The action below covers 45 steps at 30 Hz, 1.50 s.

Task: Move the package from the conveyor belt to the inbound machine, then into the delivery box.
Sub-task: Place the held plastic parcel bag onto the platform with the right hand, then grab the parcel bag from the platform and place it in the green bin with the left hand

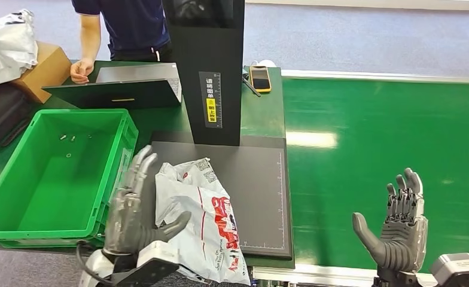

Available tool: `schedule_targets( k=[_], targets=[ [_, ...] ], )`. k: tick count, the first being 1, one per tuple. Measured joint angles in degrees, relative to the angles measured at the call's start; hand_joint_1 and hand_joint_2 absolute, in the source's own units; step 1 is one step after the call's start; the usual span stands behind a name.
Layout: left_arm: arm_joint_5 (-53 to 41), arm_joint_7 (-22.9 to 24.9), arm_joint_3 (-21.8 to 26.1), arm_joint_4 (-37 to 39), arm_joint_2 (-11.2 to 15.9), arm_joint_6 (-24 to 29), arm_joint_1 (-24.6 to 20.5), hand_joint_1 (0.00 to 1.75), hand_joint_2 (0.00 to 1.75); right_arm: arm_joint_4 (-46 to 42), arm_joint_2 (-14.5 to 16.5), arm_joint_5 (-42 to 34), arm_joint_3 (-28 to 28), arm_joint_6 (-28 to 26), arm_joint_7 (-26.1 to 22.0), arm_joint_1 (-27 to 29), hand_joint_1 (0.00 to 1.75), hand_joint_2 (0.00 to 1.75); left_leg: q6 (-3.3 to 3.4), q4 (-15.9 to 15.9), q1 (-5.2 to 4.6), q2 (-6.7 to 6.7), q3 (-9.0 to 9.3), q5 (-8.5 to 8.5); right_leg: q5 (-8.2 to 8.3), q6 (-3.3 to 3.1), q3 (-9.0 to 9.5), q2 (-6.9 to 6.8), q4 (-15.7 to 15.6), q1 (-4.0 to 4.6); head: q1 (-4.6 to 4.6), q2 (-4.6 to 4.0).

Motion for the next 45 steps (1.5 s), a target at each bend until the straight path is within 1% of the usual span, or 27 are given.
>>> schedule_targets(
  k=[2,5,11,15,18,22,27,30,35,39,43,44,45],
  targets=[
    [-0.2,1.0,-1.6,3.2,0.7,-1.2,-1.1,0.00,1.75,-0.1,0.1,-0.3,-0.8,0.6,0.0,0.0,0.00,1.75,0.00,0.0,0.00,0.00,0.01,0.00,0.01,-0.01,0.02,0.00,0.0,0.00,0.00,0.00],
    [-0.1,1.2,-3.0,6.4,1.5,-1.2,-2.0,0.00,1.75,-0.2,0.2,-0.6,-1.6,1.0,0.0,0.0,0.00,1.75,0.00,0.0,0.00,0.02,0.01,0.00,0.02,-0.02,0.01,0.02,0.0,0.01,0.00,0.00],
    [0.1,1.5,-4.0,8.7,2.4,-1.2,-2.8,0.00,1.75,-0.4,0.4,-0.6,-2.5,1.2,0.0,0.0,0.00,1.75,0.00,0.0,0.00,0.03,0.00,0.00,0.00,-0.03,0.00,0.02,0.0,0.01,0.00,0.00],
    [0.2,3.3,-4.5,10.0,3.2,-2.9,-3.0,0.00,1.75,-0.4,0.4,-0.8,-2.8,1.7,0.0,0.0,0.00,1.75,0.00,0.0,0.00,0.03,0.00,0.00,0.00,-0.03,0.00,0.02,0.0,0.01,0.01,0.00],
    [0.4,4.4,-5.0,11.4,4.8,-3.2,-2.4,0.00,1.75,-0.6,0.7,-0.8,-3.2,2.3,0.0,0.4,0.00,1.75,0.00,0.0,0.00,0.03,0.00,0.00,0.00,-0.03,0.00,0.02,0.0,0.01,-0.01,0.00],
    [0.4,4.8,-5.7,12.5,7.4,-2.4,-1.5,0.00,1.75,-1.9,1.3,-0.8,-3.9,3.5,-0.1,1.8,0.00,1.75,-0.01,0.0,0.01,0.03,-0.01,0.00,-0.01,-0.04,-0.01,0.01,0.0,0.02,0.00,0.00],
    [0.4,4.6,-7.2,13.5,10.3,-3.2,-1.8,0.00,1.75,-4.5,2.0,-0.7,-4.0,5.2,-1.0,3.4,0.00,1.75,-0.01,0.0,0.01,0.03,-0.01,0.00,-0.02,-0.04,-0.01,0.01,0.0,0.01,0.00,0.00],
    [0.4,4.6,-8.0,14.1,11.5,-3.6,-2.1,0.00,1.75,-5.9,2.3,-0.5,-4.0,5.5,-1.4,4.4,0.00,1.75,-0.01,0.0,0.01,0.03,0.00,0.00,-0.02,-0.04,0.00,0.01,0.0,0.01,0.01,0.00],
    [1.4,4.7,-8.9,16.0,12.7,-5.7,-3.5,0.00,1.75,-7.1,2.9,-2.0,-4.3,5.9,-2.3,5.2,0.00,1.75,-0.01,0.0,0.01,0.02,0.01,0.00,-0.02,-0.03,0.03,0.01,0.0,0.01,0.00,0.00],
    [3.0,4.3,-9.4,20.4,13.2,-6.9,-5.6,0.00,1.75,-7.3,3.5,-5.6,-5.2,6.0,-2.6,5.1,0.00,1.75,-0.01,0.0,0.01,0.02,0.06,0.00,-0.01,-0.04,0.08,0.01,0.0,0.01,0.00,0.00],
    [3.9,3.7,-9.6,23.7,13.5,-7.1,-6.5,0.00,1.75,-7.4,3.7,-7.0,-5.5,6.0,-2.6,4.5,0.00,1.75,-0.01,0.0,0.01,0.02,0.10,0.00,-0.01,-0.04,0.14,0.01,0.0,0.01,-0.01,0.00],
    [4.0,3.8,-9.8,24.2,13.6,-7.2,-6.6,0.02,1.75,-7.4,3.7,-7.3,-5.5,6.0,-2.6,4.4,0.00,1.75,-0.01,0.0,0.01,0.01,0.11,0.00,-0.02,-0.04,0.15,0.00,0.0,0.01,0.00,0.00],
    [4.1,3.9,-10.1,24.6,13.8,-7.3,-6.8,0.45,1.75,-7.4,3.7,-7.5,-5.5,5.9,-2.6,4.2,0.00,1.75,-0.01,0.0,0.01,0.01,0.12,0.00,-0.02,-0.04,0.17,0.00,0.0,0.01,0.00,0.00]
  ],
)
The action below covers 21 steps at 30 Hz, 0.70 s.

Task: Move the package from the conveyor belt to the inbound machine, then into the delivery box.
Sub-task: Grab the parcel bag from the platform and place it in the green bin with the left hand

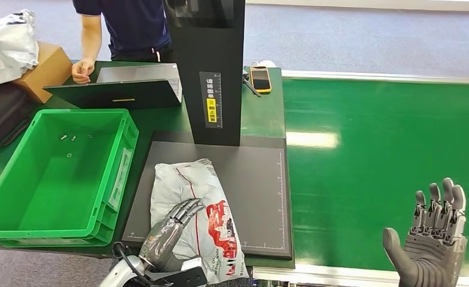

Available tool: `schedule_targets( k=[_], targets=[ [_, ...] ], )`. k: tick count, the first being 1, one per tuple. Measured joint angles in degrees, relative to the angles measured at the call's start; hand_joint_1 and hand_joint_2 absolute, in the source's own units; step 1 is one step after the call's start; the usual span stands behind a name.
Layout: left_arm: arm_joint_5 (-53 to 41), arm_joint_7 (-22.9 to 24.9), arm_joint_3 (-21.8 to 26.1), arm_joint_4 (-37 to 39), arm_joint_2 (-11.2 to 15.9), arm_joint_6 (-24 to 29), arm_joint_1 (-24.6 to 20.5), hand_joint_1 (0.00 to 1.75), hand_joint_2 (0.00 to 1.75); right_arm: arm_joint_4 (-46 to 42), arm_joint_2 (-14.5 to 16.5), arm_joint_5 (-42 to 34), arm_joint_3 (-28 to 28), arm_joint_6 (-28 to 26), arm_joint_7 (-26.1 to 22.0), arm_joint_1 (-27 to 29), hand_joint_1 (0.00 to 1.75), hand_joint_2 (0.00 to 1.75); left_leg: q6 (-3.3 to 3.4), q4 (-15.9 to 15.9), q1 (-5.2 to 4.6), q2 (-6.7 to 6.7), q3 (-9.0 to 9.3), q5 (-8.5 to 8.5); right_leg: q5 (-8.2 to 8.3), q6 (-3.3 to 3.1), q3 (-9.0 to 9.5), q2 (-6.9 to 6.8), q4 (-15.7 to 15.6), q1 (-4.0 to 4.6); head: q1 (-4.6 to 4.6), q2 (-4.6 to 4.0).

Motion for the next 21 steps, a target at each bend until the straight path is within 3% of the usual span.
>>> schedule_targets(
  k=[3,10,21],
  targets=[
    [0.5,0.2,-1.1,1.2,0.8,-0.4,-0.5,1.75,1.75,0.0,0.0,-0.7,0.0,-0.1,0.0,-0.2,0.00,1.75,0.00,0.0,0.00,-0.01,0.08,0.00,-0.01,0.00,0.09,-0.01,0.0,0.00,-0.01,0.00],
    [1.1,-0.2,-2.7,2.5,2.2,-0.4,-1.5,1.75,1.75,0.0,0.0,-1.3,-0.2,0.1,-0.3,-0.1,0.00,1.75,0.00,0.0,0.00,-0.03,0.33,-0.02,-0.11,-0.04,0.41,-0.06,0.0,0.00,0.00,0.00],
    [1.6,-1.1,-3.3,2.5,2.2,1.2,-2.9,1.75,1.75,0.0,0.0,-1.3,-0.5,1.2,0.2,0.0,0.00,1.75,-0.05,0.0,0.00,-0.05,0.61,-0.06,-0.16,-0.07,0.69,-0.06,0.0,0.00,-0.01,0.00]
  ],
)
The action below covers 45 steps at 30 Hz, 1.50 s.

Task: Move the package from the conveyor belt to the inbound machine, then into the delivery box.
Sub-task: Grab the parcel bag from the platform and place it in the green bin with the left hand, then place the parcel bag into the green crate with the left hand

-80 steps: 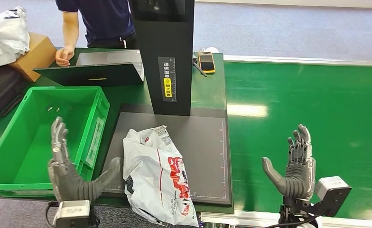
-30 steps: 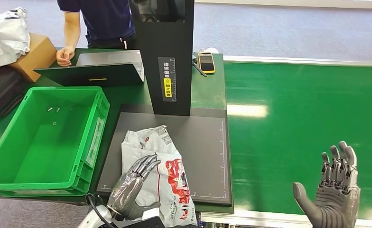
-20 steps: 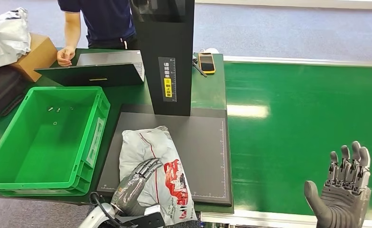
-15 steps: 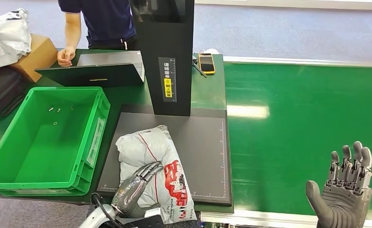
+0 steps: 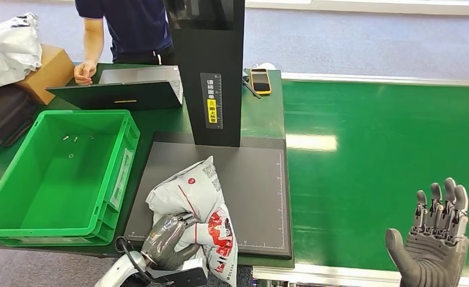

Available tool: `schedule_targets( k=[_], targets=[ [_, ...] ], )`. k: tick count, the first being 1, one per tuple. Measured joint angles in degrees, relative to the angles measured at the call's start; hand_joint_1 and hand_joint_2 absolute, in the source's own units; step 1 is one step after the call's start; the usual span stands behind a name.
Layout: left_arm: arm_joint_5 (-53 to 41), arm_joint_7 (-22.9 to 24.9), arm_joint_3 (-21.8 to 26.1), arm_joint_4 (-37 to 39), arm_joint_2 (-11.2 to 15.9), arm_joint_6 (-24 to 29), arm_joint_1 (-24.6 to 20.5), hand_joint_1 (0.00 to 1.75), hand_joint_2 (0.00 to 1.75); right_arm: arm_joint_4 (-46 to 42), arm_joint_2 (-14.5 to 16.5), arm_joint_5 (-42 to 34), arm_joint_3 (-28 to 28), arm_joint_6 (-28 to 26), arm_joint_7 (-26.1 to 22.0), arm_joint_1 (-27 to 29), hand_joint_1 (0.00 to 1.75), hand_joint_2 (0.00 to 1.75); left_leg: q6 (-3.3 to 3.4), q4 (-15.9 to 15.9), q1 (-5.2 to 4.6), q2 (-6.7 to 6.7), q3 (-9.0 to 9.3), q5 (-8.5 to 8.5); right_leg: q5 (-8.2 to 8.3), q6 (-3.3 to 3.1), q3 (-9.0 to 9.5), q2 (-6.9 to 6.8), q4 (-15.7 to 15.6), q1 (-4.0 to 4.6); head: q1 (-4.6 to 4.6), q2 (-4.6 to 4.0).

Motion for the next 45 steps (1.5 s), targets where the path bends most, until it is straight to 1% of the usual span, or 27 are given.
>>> schedule_targets(
  k=[4,7,9,12,15,19,21,23,27,31,36,40,45],
  targets=[
    [-0.9,-2.1,0.8,-1.8,-0.7,4.2,0.9,1.75,1.75,-0.3,0.1,0.5,-0.2,0.0,0.4,0.6,0.00,1.75,-0.02,0.0,0.00,0.01,-0.02,0.01,0.01,-0.02,-0.12,0.02,0.0,0.01,0.00,0.00],
    [-1.5,-4.0,2.7,-4.9,-1.2,8.7,2.2,1.75,1.75,-0.9,0.5,1.1,-0.6,0.0,0.5,1.5,0.00,1.75,-0.02,0.0,0.01,0.03,-0.16,0.02,0.02,-0.03,-0.28,0.03,0.0,0.02,0.00,0.00],
    [-1.1,-5.7,4.6,-7.7,-1.5,12.7,2.8,1.75,1.75,-1.4,0.9,1.5,-0.7,0.1,0.7,2.0,0.00,1.75,-0.03,0.0,0.01,0.04,-0.23,0.01,0.02,-0.04,-0.34,0.04,0.0,0.02,0.01,0.00],
    [1.0,-8.9,7.9,-12.3,-1.8,19.0,3.4,1.75,1.75,-1.9,1.4,1.9,-0.8,0.1,1.0,2.6,0.00,1.75,-0.04,0.0,0.02,0.05,-0.29,-0.01,0.02,-0.04,-0.41,0.07,0.0,0.03,-0.01,0.00],
    [3.6,-11.5,12.1,-17.6,-1.9,24.2,4.3,1.75,1.75,-2.3,1.8,2.0,-0.8,0.4,1.1,3.0,0.00,1.75,-0.09,0.0,0.05,0.07,-0.34,-0.05,0.00,-0.05,-0.47,0.11,0.0,0.06,0.00,0.00],
    [6.5,-14.5,17.5,-23.5,-2.0,28.8,6.1,1.75,1.75,-2.6,2.3,2.0,-0.8,1.1,1.1,3.8,0.00,1.75,-0.14,0.0,0.09,0.09,-0.37,-0.08,-0.04,-0.09,-0.49,0.13,0.0,0.08,0.00,0.00],
    [9.3,-16.9,20.3,-25.7,-2.0,31.4,7.5,1.75,1.75,-2.7,2.6,2.1,-0.9,1.5,1.0,4.2,0.00,1.75,-0.16,0.0,0.10,0.11,-0.38,-0.10,-0.05,-0.10,-0.52,0.14,0.0,0.09,0.00,0.00],
    [12.3,-19.2,23.1,-27.5,-2.0,32.8,8.6,1.75,1.75,-2.7,2.9,2.1,-0.9,1.8,0.9,4.4,0.00,1.75,-0.17,0.0,0.11,0.10,-0.39,-0.11,-0.06,-0.11,-0.53,0.14,0.0,0.10,0.01,0.00],
    [15.5,-21.5,28.1,-29.3,-2.1,33.1,9.4,1.75,1.75,-2.7,3.3,2.1,-1.1,1.9,0.7,4.4,0.00,1.75,-0.18,0.0,0.12,0.09,-0.39,-0.11,-0.06,-0.11,-0.52,0.13,0.0,0.12,0.00,0.00],
    [16.9,-21.7,32.8,-29.6,-2.1,31.6,9.4,1.75,1.75,-2.7,3.6,2.1,-1.2,1.8,0.7,4.4,0.00,1.75,-0.18,0.0,0.12,0.09,-0.38,-0.11,-0.06,-0.11,-0.52,0.13,0.0,0.13,0.00,0.00],
    [16.0,-19.1,37.5,-28.4,-2.2,28.3,7.9,1.75,1.75,-2.7,3.7,2.1,-1.2,1.8,0.7,4.2,0.00,1.75,-0.18,0.0,0.13,0.09,-0.38,-0.11,-0.06,-0.12,-0.51,0.13,0.0,0.13,0.00,0.00],
    [15.5,-16.7,40.5,-25.3,-2.3,25.7,5.9,1.75,1.75,-2.6,3.7,2.1,-1.2,1.4,0.5,3.8,0.00,1.75,-0.18,0.0,0.13,0.09,-0.39,-0.11,-0.05,-0.12,-0.51,0.13,0.0,0.13,0.00,0.00],
    [16.3,-15.4,43.5,-21.3,-2.3,23.8,3.8,1.75,1.75,-2.4,3.7,2.1,-1.0,0.7,0.3,3.6,0.00,1.75,-0.18,0.0,0.13,0.09,-0.40,-0.11,-0.06,-0.12,-0.52,0.13,0.0,0.13,0.01,0.00]
  ],
)
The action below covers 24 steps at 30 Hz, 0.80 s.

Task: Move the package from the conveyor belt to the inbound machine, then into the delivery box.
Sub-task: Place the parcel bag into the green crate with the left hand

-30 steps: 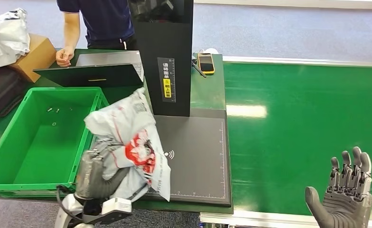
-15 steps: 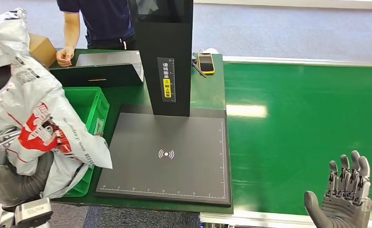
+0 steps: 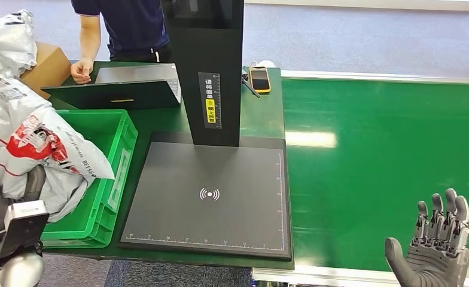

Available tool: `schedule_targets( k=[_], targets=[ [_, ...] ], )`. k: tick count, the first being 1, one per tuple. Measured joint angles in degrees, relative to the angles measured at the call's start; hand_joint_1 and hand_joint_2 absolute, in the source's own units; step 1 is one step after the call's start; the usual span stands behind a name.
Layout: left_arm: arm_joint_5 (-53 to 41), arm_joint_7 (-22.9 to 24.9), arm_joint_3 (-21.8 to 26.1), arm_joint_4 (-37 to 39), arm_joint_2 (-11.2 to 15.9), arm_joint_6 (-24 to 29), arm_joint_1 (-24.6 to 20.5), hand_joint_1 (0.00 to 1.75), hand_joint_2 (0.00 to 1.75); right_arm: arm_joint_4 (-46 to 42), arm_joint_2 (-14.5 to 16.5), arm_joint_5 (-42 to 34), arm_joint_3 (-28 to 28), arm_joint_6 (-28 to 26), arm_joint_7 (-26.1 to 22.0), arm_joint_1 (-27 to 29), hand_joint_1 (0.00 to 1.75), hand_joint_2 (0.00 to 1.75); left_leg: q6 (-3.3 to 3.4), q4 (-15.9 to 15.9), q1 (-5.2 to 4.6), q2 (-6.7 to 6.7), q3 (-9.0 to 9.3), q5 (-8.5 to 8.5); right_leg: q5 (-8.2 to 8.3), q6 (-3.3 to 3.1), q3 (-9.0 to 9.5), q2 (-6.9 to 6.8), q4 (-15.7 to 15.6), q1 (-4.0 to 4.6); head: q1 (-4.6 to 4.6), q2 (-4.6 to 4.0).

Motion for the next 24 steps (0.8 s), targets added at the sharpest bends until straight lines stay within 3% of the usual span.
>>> schedule_targets(
  k=[5,6,9,10,24],
  targets=[
    [1.4,0.8,3.5,3.4,0.0,-1.7,-1.3,1.75,1.75,0.2,0.0,-0.1,0.5,-0.8,-0.1,-0.1,0.00,1.75,0.00,0.0,0.01,0.00,-0.02,0.00,-0.01,-0.01,-0.01,0.00,0.0,0.00,-0.01,0.00],
    [1.6,0.8,4.2,4.0,0.0,-2.0,-1.5,1.45,1.75,0.3,0.0,-0.1,0.6,-1.0,-0.1,-0.1,0.00,1.75,0.00,0.0,0.01,0.01,-0.02,0.00,-0.01,-0.01,-0.02,0.00,0.0,0.00,-0.01,0.00],
    [2.4,1.0,6.4,6.0,0.0,-3.3,-2.1,0.14,1.75,0.4,0.0,-0.1,1.1,-1.7,-0.1,-0.1,0.00,1.75,-0.01,0.0,0.01,0.01,-0.02,-0.01,-0.01,-0.02,-0.03,0.00,0.0,0.00,-0.01,0.00],
    [2.6,1.2,7.1,6.6,0.0,-3.8,-2.3,0.00,1.75,0.4,-0.1,-0.1,1.3,-1.9,-0.2,-0.1,0.00,1.75,-0.01,0.0,0.01,0.00,-0.02,-0.01,-0.02,-0.02,-0.02,0.00,0.0,0.00,-0.01,0.00],
    [2.8,1.0,9.4,10.2,-0.1,-5.5,-3.3,0.00,1.75,0.5,-0.2,-0.1,2.2,-3.0,-0.3,0.0,0.00,1.75,-0.01,0.0,0.01,0.00,-0.01,-0.01,-0.02,-0.03,-0.01,0.00,0.0,0.00,-0.01,0.00]
  ],
)
